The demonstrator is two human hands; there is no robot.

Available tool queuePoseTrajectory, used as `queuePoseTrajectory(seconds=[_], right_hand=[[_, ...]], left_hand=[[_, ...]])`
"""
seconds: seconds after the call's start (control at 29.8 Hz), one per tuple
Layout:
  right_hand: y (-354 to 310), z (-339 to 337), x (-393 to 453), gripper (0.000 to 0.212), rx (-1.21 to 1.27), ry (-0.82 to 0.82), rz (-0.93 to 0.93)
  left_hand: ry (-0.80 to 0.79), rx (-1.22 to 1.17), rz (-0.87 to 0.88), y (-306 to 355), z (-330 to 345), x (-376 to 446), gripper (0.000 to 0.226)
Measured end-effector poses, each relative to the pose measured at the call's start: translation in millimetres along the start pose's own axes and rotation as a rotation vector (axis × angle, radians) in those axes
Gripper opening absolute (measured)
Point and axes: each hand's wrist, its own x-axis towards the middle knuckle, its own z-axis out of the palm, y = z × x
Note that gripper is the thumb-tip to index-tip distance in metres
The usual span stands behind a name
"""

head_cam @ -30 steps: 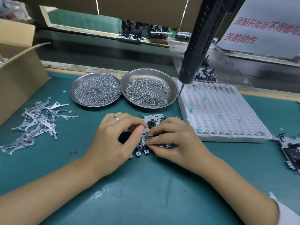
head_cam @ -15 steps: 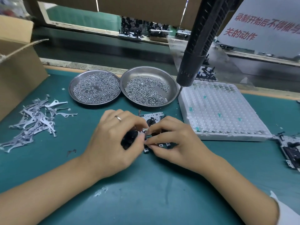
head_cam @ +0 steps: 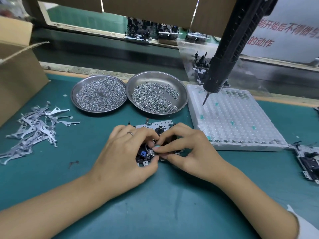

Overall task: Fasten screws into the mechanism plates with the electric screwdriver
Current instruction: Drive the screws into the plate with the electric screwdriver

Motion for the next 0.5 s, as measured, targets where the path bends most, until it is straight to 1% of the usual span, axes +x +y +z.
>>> queuePoseTrajectory(seconds=[0.1,0.13,0.17,0.2,0.23,0.34,0.37,0.4,0.44,0.5], right_hand=[[0,0,-1,0.021,0.004,-0.005,0.007],[-1,1,-2,0.020,0.010,0.016,0.009],[-3,1,-2,0.019,0.011,0.075,0.006],[-4,1,-2,0.017,0.004,0.179,-0.001],[-6,0,-1,0.017,-0.011,0.318,-0.007],[-7,-15,10,0.024,-0.070,0.788,0.035],[-7,-23,16,0.032,-0.082,0.892,0.071],[-7,-33,23,0.044,-0.104,0.941,0.109],[-7,-43,31,0.057,-0.135,0.939,0.143],[-8,-60,51,0.082,-0.143,0.853,0.177]], left_hand=[[0.018,-0.019,-0.001,-2,1,0,0.031],[0.016,-0.018,0.000,-2,2,-1,0.030],[0.012,-0.014,0.002,-3,2,-2,0.029],[0.006,-0.009,0.005,-4,2,-3,0.027],[0.002,-0.009,0.008,-5,3,-4,0.026],[0.008,-0.032,0.007,-7,4,-5,0.022],[0.012,-0.039,0.005,-7,4,-6,0.021],[0.020,-0.047,0.008,-7,5,-5,0.021],[0.027,-0.057,0.011,-7,5,-4,0.021],[0.037,-0.072,0.015,-8,5,-2,0.021]])
